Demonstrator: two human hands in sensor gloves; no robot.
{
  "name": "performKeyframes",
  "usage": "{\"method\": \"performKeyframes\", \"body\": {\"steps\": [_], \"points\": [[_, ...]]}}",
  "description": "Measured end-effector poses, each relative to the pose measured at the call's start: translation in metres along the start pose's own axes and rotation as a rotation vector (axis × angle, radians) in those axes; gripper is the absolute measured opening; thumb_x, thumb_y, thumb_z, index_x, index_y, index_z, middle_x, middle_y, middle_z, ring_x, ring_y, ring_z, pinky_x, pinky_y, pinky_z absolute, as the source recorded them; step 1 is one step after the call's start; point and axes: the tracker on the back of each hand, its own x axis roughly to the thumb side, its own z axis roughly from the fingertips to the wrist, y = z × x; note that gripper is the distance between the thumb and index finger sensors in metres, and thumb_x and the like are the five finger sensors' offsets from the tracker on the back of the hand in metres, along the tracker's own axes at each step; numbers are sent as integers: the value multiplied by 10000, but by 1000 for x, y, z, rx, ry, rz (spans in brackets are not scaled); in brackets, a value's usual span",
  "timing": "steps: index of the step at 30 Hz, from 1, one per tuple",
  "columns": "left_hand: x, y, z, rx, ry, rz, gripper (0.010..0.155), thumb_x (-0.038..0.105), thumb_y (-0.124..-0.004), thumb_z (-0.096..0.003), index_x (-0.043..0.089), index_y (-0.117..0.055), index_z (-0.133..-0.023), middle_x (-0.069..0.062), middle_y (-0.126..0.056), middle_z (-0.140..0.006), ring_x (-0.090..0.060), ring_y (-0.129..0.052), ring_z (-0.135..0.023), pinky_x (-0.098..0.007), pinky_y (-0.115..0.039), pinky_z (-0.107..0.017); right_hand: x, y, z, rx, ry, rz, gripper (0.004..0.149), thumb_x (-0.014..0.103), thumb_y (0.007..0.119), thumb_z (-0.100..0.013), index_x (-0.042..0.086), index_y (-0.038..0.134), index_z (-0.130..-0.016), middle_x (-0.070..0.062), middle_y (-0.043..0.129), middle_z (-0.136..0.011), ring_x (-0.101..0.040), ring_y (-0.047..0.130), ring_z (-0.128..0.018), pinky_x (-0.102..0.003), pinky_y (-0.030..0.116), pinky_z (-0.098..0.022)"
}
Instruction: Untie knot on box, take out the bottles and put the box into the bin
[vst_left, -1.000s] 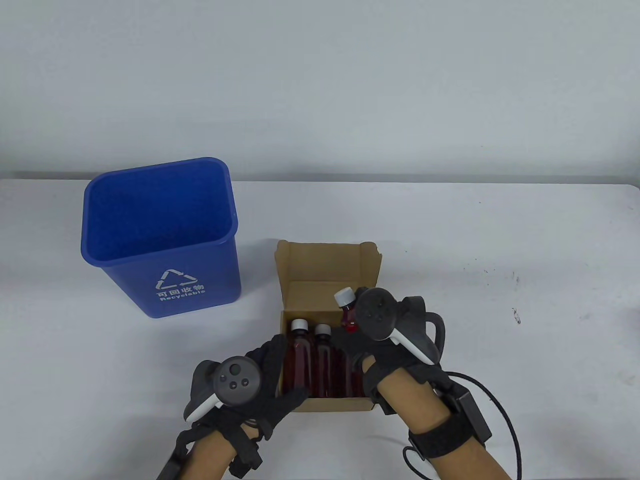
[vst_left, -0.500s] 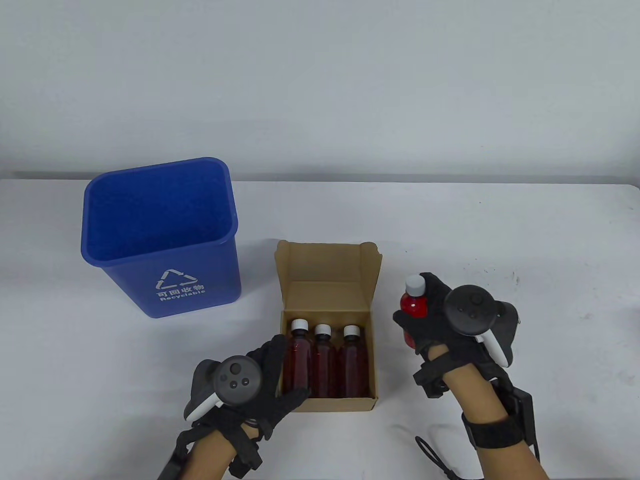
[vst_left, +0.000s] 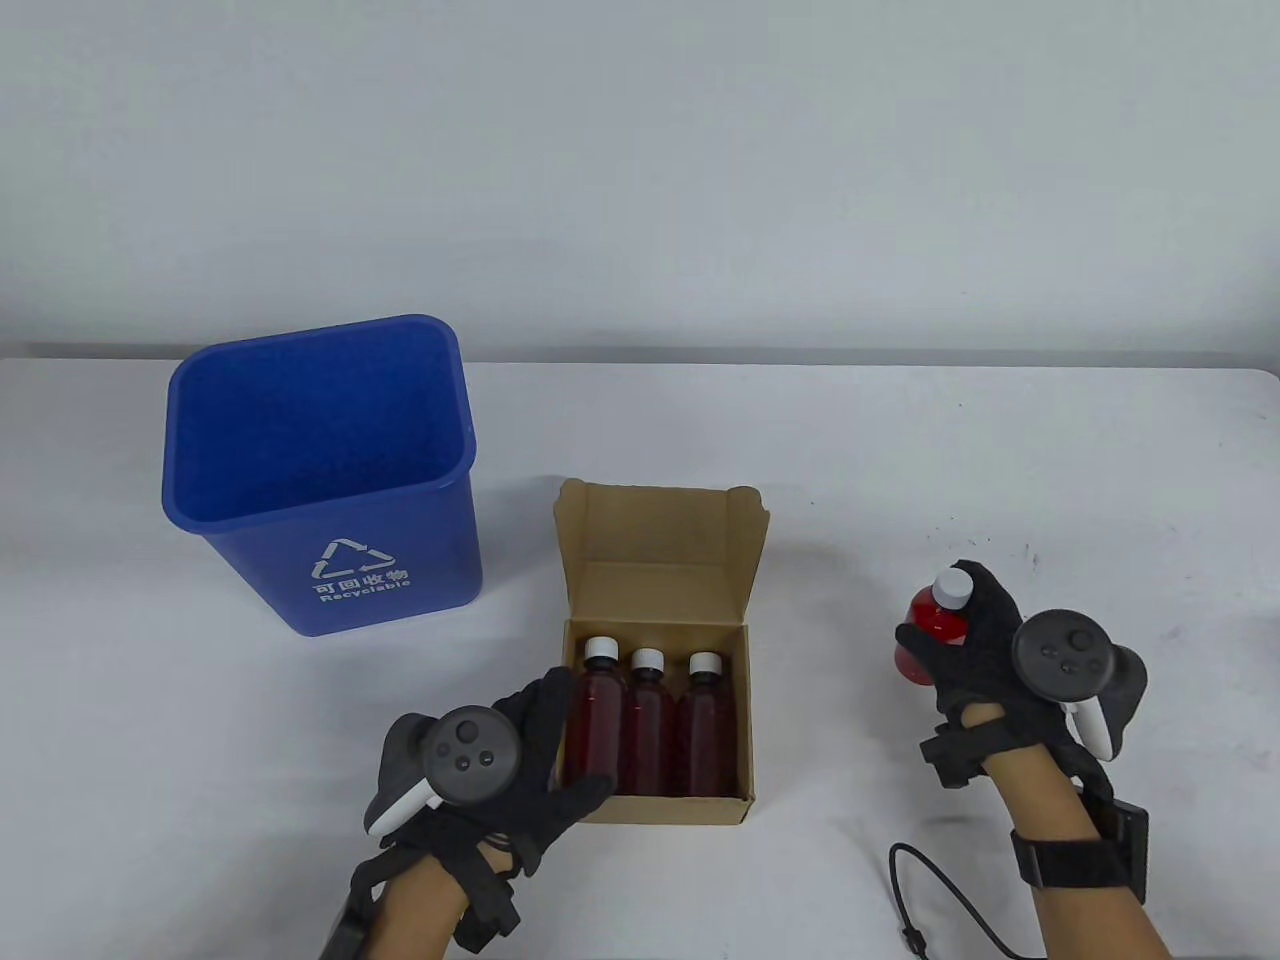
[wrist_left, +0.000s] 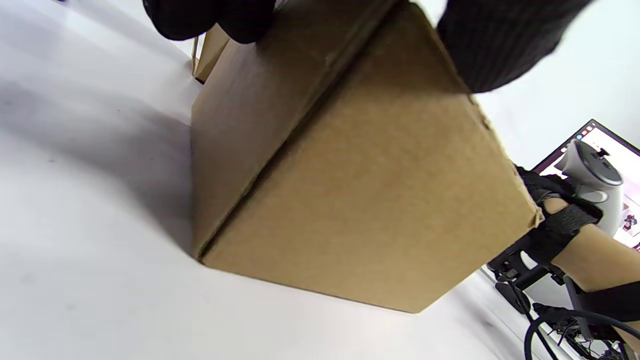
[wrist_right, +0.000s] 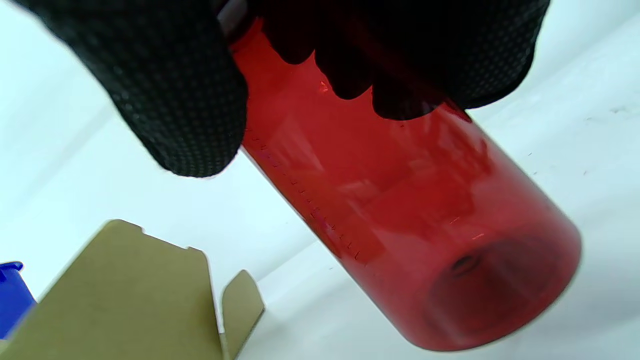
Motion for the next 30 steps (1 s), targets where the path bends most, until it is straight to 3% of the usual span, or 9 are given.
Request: {"method": "performKeyframes", "body": {"steps": [5, 11, 19, 30], "points": [[-2, 0, 0, 0, 2, 25, 996, 638, -693, -479, 151, -103, -1117, -252, -328, -1137, -601, -391, -1031, -803, -328, -698, -21, 6, -9, -5, 5, -34, 798, 410, 927, -416, 99, 449, -973, -127, 563, -988, -454, 758, -847, -539, 722, -567], [-2, 0, 1, 9, 7, 17, 991, 636, -692, -479, 149, -112, -1119, -252, -338, -1137, -599, -400, -1031, -803, -333, -697, -25, 14, -15, 2, 17, -69, 798, 421, 915, -421, 111, 434, -976, -116, 546, -996, -446, 751, -854, -535, 718, -576], [-2, 0, 1, 11, 6, 11, 989, 637, -687, -481, 147, -113, -1119, -257, -343, -1135, -600, -406, -1029, -805, -331, -696, -42, 10, -23, 2, 81, -92, 803, 442, 887, -437, 160, 380, -992, -85, 499, -1021, -436, 712, -877, -574, 675, -586], [-2, -3, 3, 43, -8, 7, 993, 649, -684, -474, 151, -120, -1122, -258, -361, -1132, -600, -423, -1026, -807, -339, -694, -45, 14, -16, 1, 104, -91, 858, 404, 858, -461, 142, 246, -1002, -102, 364, -1047, -463, 612, -913, -610, 604, -607]]}}
